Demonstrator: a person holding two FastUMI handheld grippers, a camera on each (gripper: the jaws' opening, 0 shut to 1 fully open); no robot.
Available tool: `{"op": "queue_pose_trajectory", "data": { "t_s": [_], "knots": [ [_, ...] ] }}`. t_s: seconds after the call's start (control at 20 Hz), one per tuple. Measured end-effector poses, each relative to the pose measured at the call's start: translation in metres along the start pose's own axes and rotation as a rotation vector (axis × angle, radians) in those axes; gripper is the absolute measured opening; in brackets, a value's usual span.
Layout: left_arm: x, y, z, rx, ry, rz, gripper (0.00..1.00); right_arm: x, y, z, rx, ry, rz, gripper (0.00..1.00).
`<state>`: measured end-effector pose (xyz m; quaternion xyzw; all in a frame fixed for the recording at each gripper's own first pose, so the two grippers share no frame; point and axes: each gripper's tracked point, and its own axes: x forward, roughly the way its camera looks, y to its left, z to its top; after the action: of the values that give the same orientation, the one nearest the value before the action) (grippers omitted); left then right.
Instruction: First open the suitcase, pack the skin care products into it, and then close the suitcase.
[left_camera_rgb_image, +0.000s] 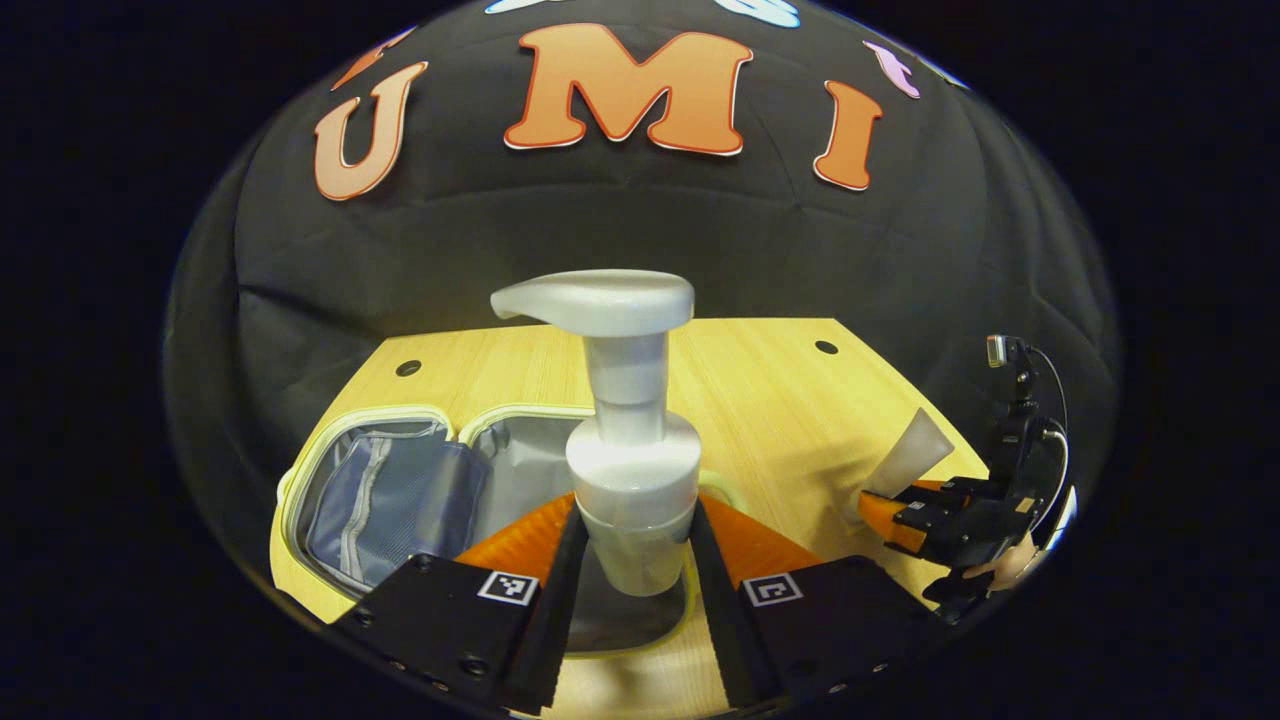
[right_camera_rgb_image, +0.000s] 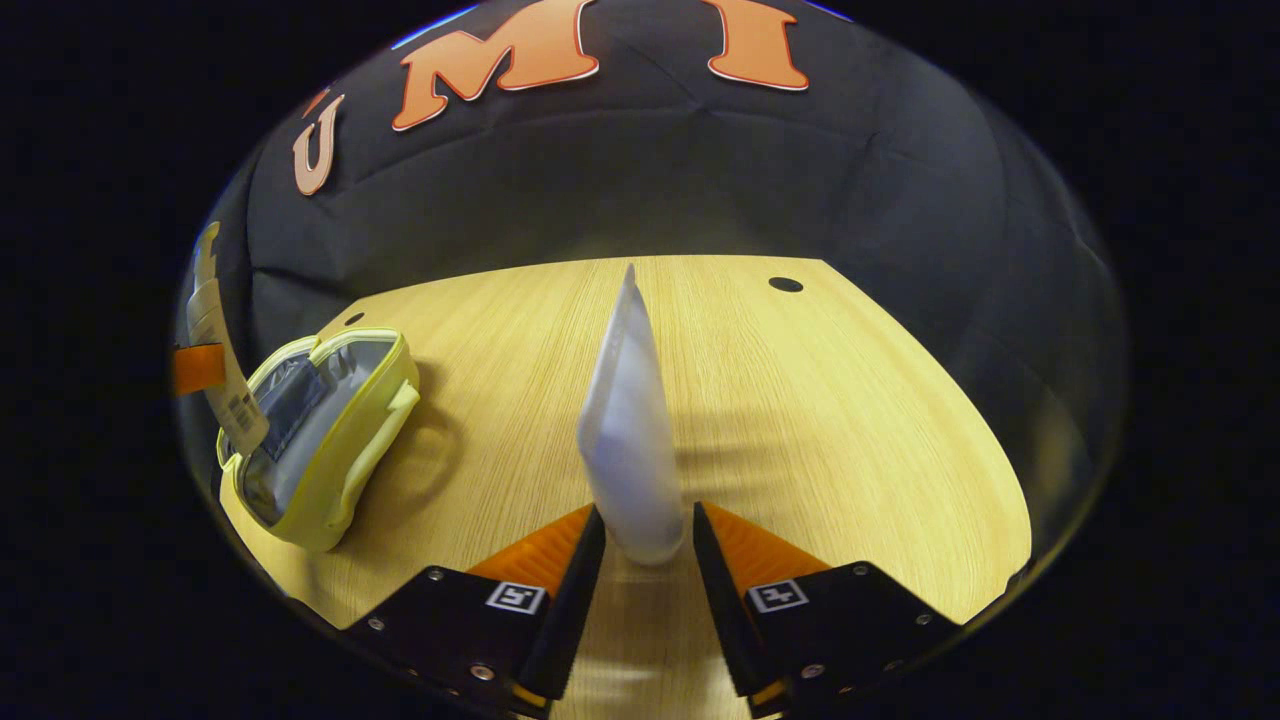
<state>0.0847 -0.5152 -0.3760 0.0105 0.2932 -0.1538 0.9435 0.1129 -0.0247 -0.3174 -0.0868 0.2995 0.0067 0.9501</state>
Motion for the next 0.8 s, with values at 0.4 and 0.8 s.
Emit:
{"op": "queue_pose_trajectory", "data": {
  "t_s": [0.4,0.8],
  "knots": [
    [-0.005,0.032,-0.005,0.025,0.079,-0.045,0.6,-0.028,0.022,0.015,0.076,0.117,0.073,0.4],
    [0.004,0.076,-0.035,0.087,0.394,-0.175,0.6,-0.108,0.121,0.052,0.144,0.27,0.298,0.39]
  ]
}}
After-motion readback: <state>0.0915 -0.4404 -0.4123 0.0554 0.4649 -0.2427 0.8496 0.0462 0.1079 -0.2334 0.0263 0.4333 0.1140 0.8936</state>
